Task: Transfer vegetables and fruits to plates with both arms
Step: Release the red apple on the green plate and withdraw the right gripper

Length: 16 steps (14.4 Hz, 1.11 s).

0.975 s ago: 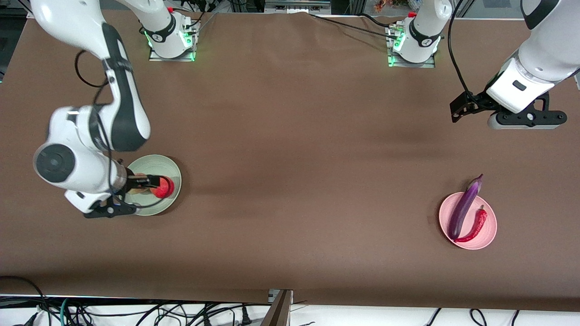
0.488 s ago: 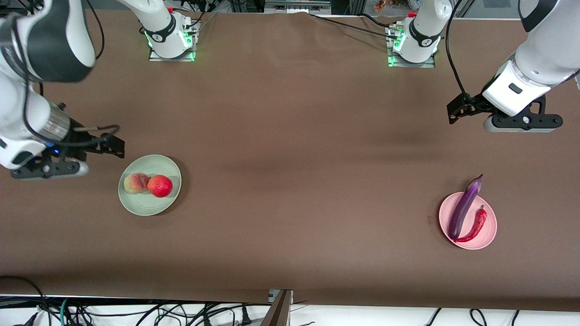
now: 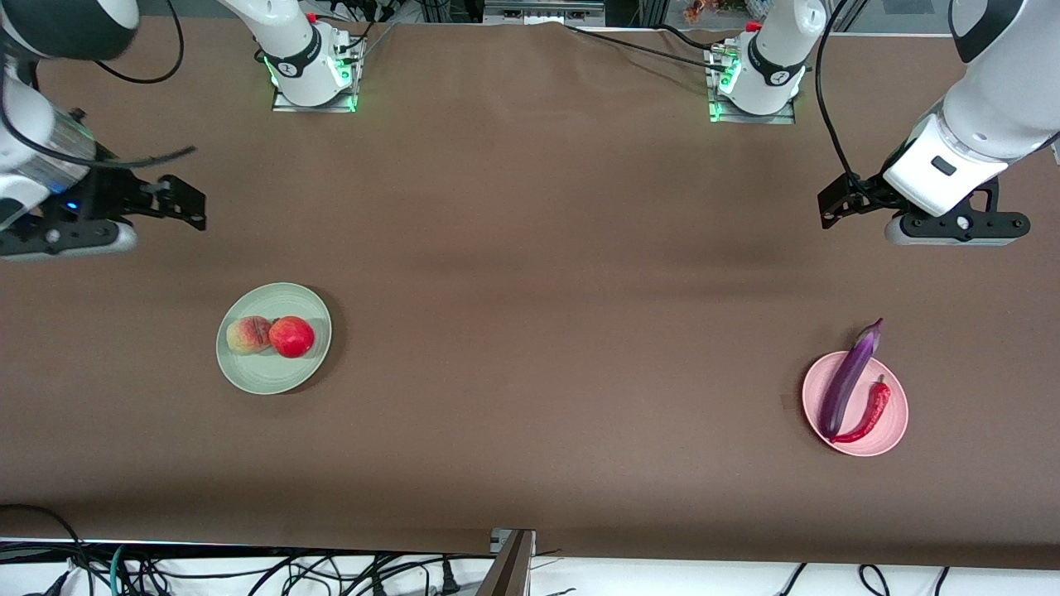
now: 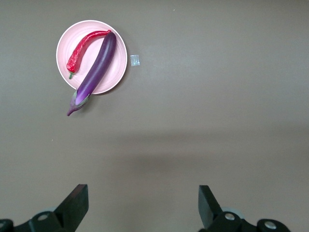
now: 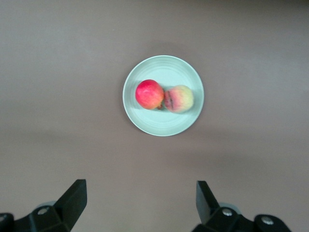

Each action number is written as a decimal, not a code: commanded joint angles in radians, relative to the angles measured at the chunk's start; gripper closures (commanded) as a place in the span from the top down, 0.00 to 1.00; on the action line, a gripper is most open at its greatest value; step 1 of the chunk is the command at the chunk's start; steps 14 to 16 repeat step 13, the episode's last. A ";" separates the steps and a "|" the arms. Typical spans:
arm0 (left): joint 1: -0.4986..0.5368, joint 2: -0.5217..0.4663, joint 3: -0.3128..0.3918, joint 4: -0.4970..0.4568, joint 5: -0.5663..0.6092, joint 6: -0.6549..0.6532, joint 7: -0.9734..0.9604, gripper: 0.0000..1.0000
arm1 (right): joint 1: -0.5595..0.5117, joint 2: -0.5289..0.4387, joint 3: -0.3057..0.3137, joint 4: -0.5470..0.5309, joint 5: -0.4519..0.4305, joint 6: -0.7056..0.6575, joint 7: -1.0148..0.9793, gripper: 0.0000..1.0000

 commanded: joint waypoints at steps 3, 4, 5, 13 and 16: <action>-0.002 0.028 0.002 0.054 0.002 -0.025 0.018 1.00 | -0.025 -0.054 0.022 -0.024 -0.048 -0.094 -0.007 1.00; -0.002 0.028 0.002 0.054 0.002 -0.025 0.019 1.00 | -0.025 -0.042 0.017 -0.014 -0.044 -0.096 -0.011 1.00; -0.002 0.028 0.002 0.054 0.002 -0.025 0.019 1.00 | -0.025 -0.034 0.015 0.000 -0.041 -0.102 -0.011 1.00; -0.005 0.030 0.002 0.055 0.001 -0.027 0.019 1.00 | -0.021 -0.029 0.015 0.005 -0.042 -0.108 -0.008 1.00; -0.005 0.030 0.002 0.055 0.001 -0.027 0.019 1.00 | -0.021 -0.029 0.015 0.005 -0.042 -0.108 -0.008 1.00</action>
